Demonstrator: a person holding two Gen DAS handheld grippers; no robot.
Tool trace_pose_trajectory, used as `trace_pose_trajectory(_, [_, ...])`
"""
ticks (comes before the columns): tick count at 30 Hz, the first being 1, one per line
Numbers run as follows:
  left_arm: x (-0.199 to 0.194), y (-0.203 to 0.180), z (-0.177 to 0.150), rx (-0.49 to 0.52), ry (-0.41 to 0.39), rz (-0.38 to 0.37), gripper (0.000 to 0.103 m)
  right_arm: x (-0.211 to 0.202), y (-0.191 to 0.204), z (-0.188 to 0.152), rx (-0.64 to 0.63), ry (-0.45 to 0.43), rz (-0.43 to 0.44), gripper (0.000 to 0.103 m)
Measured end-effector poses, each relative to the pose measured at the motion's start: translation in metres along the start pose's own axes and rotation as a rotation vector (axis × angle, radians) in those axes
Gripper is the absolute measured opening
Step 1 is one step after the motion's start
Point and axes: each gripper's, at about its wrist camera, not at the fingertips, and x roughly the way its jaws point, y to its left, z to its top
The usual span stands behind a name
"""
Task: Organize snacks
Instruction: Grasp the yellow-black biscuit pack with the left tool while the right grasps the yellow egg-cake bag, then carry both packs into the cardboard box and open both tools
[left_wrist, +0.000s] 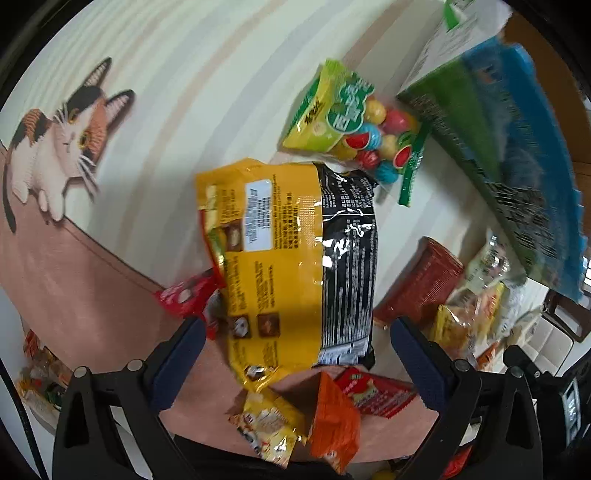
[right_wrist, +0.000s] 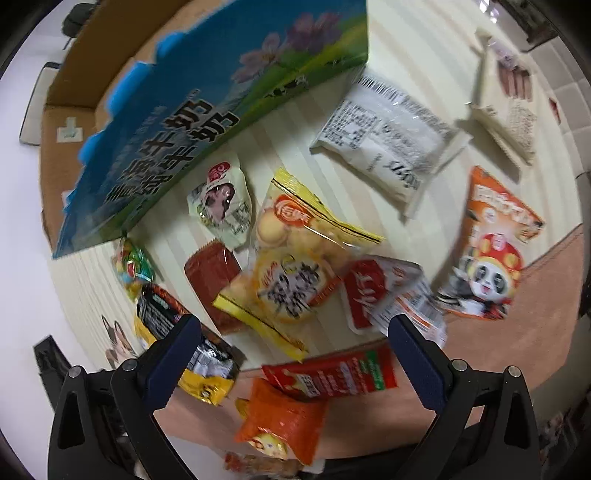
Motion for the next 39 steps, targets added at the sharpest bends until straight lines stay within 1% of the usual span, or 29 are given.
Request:
trace_pose_trajectory(2, [0.009,-0.001,0.002,-0.015,0.008,0.008,0.102,0.007,0.001,0.006,0.016,0.017,0.006,0.103])
trace_pose_trajectory(5, [0.016,-0.005,0.005,-0.023,-0.003,0.023,0.102,0.019,0.0,0.016,0.057,0.035,-0.001,0.102])
trace_pose_trajectory(9, [0.023,-0.008,0.006,-0.028,-0.012,0.055,0.102,0.034,-0.005,0.021,0.123,0.065,0.012,0.099])
trace_pose_trajectory(12, [0.03,-0.01,0.002,-0.015,-0.024,0.095,0.102,0.045,-0.006,0.023,0.15,0.073,0.01,0.096])
trace_pose_trajectory(13, [0.033,-0.013,0.0,-0.009,-0.029,0.105,0.102,0.049,-0.005,0.023,0.153,0.076,0.006,0.093])
trace_pose_trajectory(15, [0.039,-0.014,-0.002,0.01,-0.034,0.118,0.101,0.057,-0.003,0.022,0.145,0.092,-0.006,0.082])
trace_pose_trajectory(16, [0.042,-0.015,-0.004,0.019,-0.037,0.116,0.1,0.061,-0.002,0.02,0.135,0.1,-0.011,0.079])
trace_pose_trajectory(17, [0.045,-0.016,-0.005,0.026,-0.041,0.118,0.096,0.061,-0.001,0.018,0.123,0.1,-0.018,0.075])
trace_pose_trajectory(18, [0.045,-0.016,-0.007,0.035,-0.052,0.12,0.094,0.059,0.0,0.015,0.091,0.092,-0.035,0.069])
trace_pose_trajectory(20, [0.045,-0.016,-0.012,0.058,-0.065,0.119,0.091,0.06,0.002,0.009,0.037,0.092,-0.059,0.064])
trace_pose_trajectory(23, [0.043,-0.02,-0.019,0.116,-0.086,0.134,0.088,0.06,0.007,-0.002,-0.114,0.096,-0.15,0.061])
trace_pose_trajectory(25, [0.041,-0.023,-0.031,0.19,-0.105,0.157,0.087,0.06,0.011,-0.011,-0.222,0.098,-0.219,0.06])
trace_pose_trajectory(26, [0.042,-0.025,-0.036,0.232,-0.112,0.172,0.086,0.06,0.013,-0.016,-0.289,0.099,-0.258,0.058])
trace_pose_trajectory(27, [0.043,-0.027,-0.042,0.29,-0.123,0.197,0.086,0.061,0.015,-0.021,-0.346,0.097,-0.293,0.057])
trace_pose_trajectory(29, [0.046,-0.029,-0.054,0.382,-0.135,0.236,0.086,0.061,0.016,-0.031,-0.444,0.086,-0.367,0.057])
trace_pose_trajectory(30, [0.047,-0.03,-0.058,0.41,-0.136,0.247,0.087,0.06,0.016,-0.035,-0.482,0.072,-0.393,0.057])
trace_pose_trajectory(31, [0.049,-0.028,-0.063,0.44,-0.138,0.255,0.087,0.059,0.015,-0.038,-0.504,0.059,-0.406,0.057])
trace_pose_trajectory(33, [0.052,-0.028,-0.069,0.459,-0.138,0.254,0.089,0.059,0.012,-0.043,-0.508,0.05,-0.397,0.058])
trace_pose_trajectory(35, [0.055,-0.029,-0.063,0.452,-0.129,0.253,0.09,0.062,0.009,-0.047,-0.488,0.043,-0.384,0.061])
trace_pose_trajectory(36, [0.058,-0.028,-0.065,0.441,-0.126,0.253,0.091,0.061,0.001,-0.045,-0.478,0.039,-0.375,0.064])
trace_pose_trajectory(38, [0.064,-0.027,-0.064,0.426,-0.13,0.258,0.092,0.06,-0.009,-0.042,-0.442,0.019,-0.364,0.066])
trace_pose_trajectory(39, [0.066,-0.026,-0.067,0.418,-0.137,0.259,0.092,0.057,-0.006,-0.031,-0.432,0.016,-0.369,0.066])
